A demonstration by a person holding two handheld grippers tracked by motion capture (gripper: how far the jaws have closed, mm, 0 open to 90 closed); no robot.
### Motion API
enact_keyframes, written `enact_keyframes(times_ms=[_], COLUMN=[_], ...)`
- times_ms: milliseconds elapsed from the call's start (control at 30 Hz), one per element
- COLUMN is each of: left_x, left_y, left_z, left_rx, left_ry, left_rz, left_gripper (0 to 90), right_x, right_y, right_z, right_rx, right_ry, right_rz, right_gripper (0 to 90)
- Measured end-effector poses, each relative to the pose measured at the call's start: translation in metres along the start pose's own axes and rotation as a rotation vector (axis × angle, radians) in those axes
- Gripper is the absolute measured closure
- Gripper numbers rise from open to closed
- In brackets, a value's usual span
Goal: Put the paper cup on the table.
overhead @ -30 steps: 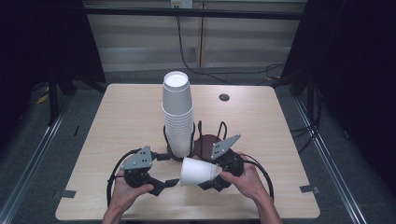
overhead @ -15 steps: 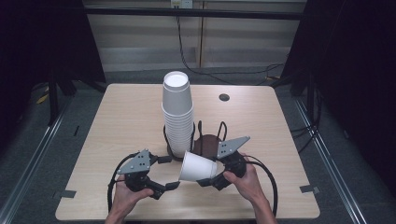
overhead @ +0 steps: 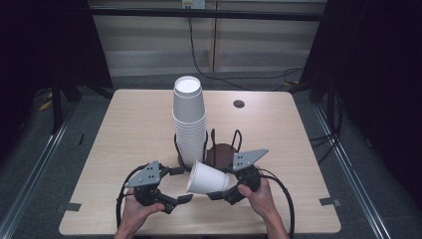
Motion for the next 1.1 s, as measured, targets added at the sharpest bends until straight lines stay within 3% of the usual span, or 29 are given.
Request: enact_keyframes(times_ms=[167,467,633,733,1100], left_x=[-0.002,-0.009,-0.015,-0.017,-0.024], left_y=[0.000,0.003,0.004,0.004,0.004], left_z=[-0.001,0.000,0.001,0.001,-0.001], left_rx=[0.004,0.018,0.022,0.026,0.047], left_ry=[-0.005,-0.031,-0.012,-0.043,-0.074], left_rz=[-0.012,-0.043,-0.035,-0.054,-0.059], left_gripper=[15.7,15.0,3.4,4.9,1.5], right_x=[-0.001,-0.002,-0.002,-0.003,-0.007], right_y=[-0.010,-0.010,-0.009,-0.008,-0.005], right_z=[0.001,0.003,0.004,0.005,0.006], right_rx=[-0.002,0.020,0.026,0.032,0.042], right_ry=[0.011,0.023,0.026,0.031,0.044], right_rz=[-0.018,-0.023,-0.020,-0.019,-0.011], right_gripper=[22.3,22.3,22.4,22.3,22.3])
Point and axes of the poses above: each handheld gripper's, and its own axes: x roughly backward along the jaws, y roughly out of its top, z roughly to its left, the point moved 3 cm from there along -x, roughly forward along the jaws, and after that the axes turned 14 degrees about y, right-handed, at the moved point
